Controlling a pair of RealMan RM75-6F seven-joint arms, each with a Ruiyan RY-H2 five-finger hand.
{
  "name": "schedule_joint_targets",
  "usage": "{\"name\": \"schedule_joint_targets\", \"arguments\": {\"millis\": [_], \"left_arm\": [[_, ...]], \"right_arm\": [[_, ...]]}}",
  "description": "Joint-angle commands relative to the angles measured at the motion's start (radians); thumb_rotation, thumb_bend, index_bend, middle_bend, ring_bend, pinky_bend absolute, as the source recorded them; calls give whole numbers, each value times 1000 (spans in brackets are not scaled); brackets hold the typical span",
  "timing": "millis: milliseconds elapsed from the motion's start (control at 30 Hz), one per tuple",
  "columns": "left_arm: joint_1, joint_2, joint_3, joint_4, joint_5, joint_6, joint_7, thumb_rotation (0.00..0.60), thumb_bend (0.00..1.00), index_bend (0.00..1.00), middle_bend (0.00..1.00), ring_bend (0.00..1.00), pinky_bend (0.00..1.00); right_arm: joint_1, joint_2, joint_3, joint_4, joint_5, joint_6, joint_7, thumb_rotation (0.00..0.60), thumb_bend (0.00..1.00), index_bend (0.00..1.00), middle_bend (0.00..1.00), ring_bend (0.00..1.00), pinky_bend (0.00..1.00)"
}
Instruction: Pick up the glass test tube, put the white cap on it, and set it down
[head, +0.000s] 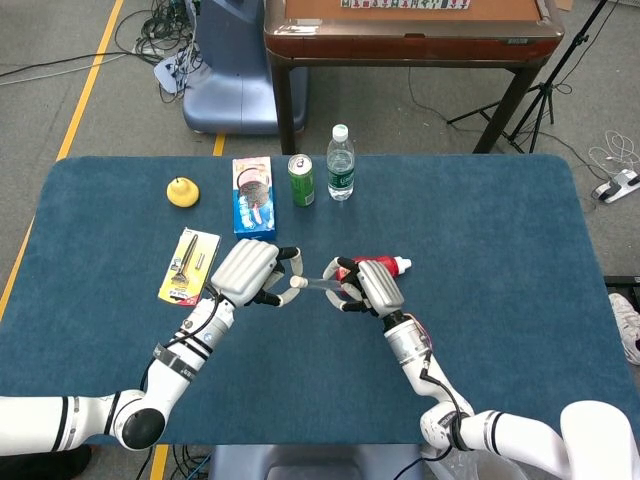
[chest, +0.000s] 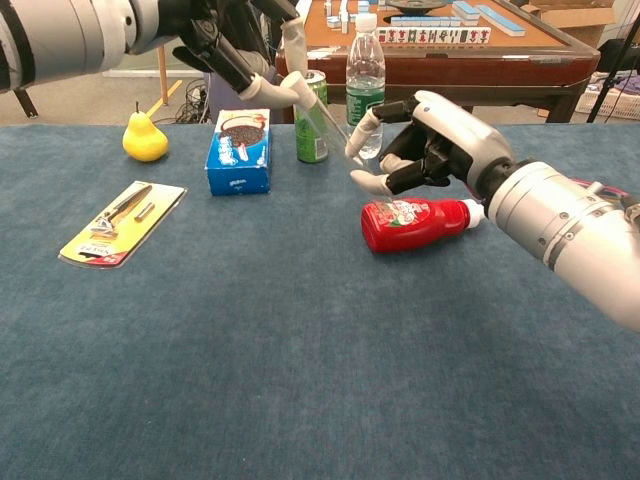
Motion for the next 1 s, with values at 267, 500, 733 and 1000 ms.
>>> {"name": "schedule_joint_targets", "arguments": {"millis": [267, 500, 733, 1000], "left_arm": [[-3, -3, -2, 10, -1, -14, -16, 600, 274, 588, 991, 1000, 1000], [0, -1, 2, 12, -2, -12, -15, 600, 272, 571, 989, 999, 1000], [3, 26, 19, 5, -8, -23, 5, 600, 266, 221, 946, 962, 1000], [26, 92, 50, -16, 3, -33, 20, 600, 267, 32, 835, 877, 1000]], "right_arm": [[2, 1, -1, 1, -9, 1, 22, 600, 826, 871, 1000, 1000, 1000], [0, 11, -6, -13, -6, -4, 9, 600, 828, 871, 1000, 1000, 1000], [-4, 72, -7, -84, 24, -31, -66, 600, 834, 880, 1000, 1000, 1000], [-8, 200, -38, -201, 51, -79, -224, 600, 854, 887, 1000, 1000, 1000]]}}
